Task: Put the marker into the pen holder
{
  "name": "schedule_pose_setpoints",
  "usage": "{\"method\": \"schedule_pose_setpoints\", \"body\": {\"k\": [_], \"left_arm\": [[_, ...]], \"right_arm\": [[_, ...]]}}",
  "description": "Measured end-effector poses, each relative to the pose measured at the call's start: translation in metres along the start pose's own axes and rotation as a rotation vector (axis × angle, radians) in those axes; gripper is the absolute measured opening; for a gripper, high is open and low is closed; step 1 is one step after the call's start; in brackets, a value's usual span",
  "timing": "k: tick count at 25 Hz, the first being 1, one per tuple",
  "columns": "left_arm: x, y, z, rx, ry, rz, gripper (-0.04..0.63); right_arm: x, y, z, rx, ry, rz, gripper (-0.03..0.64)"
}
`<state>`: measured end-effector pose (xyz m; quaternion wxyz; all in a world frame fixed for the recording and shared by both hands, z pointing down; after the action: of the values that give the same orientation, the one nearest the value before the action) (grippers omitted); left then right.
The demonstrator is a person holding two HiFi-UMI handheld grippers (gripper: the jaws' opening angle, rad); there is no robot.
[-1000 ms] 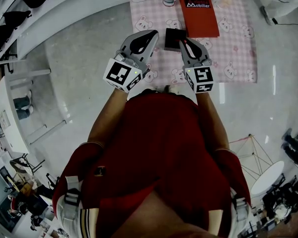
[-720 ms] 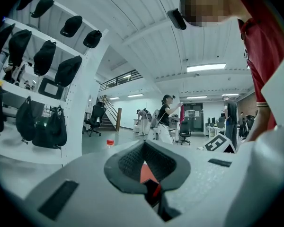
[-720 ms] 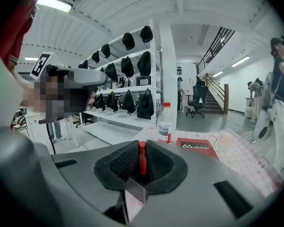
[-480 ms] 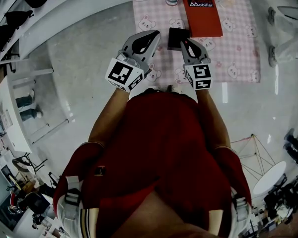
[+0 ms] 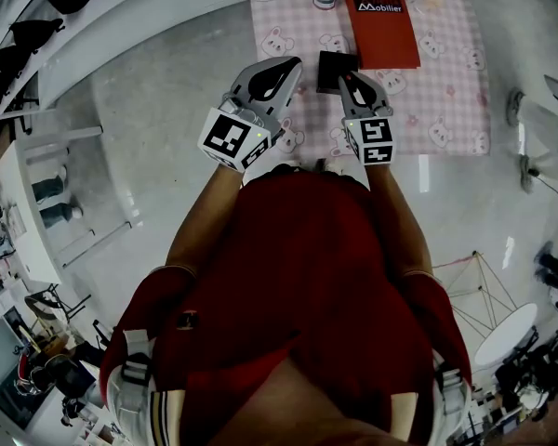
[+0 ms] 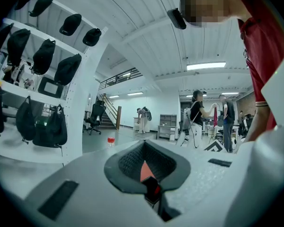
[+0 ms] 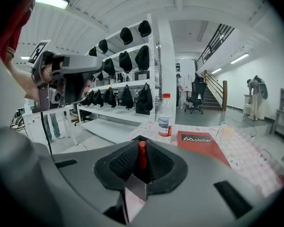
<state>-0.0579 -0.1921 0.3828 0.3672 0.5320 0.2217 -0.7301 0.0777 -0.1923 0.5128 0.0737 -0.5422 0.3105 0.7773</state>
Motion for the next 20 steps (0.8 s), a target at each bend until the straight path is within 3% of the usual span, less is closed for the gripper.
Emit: {"method": "schedule_pose_setpoints", "body": {"k": [20], "left_arm": [[-0.005,0.001,-0.002,0.001,-0.006,0.01,0.007]], "right_arm": [[-0.013,-0.003,0.003,0.008,-0.02,0.047,0.046]]}}
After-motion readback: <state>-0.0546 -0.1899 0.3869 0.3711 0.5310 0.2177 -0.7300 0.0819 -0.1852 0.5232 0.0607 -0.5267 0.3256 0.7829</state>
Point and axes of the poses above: the fingertips, and each gripper's own axes: y forward along the fingers, z to its left, x out of its top, the point moved 4 cm from there along -y, backward along the fingers, and after that the axes turned 14 degrees about -y, right-handed, at the moved point
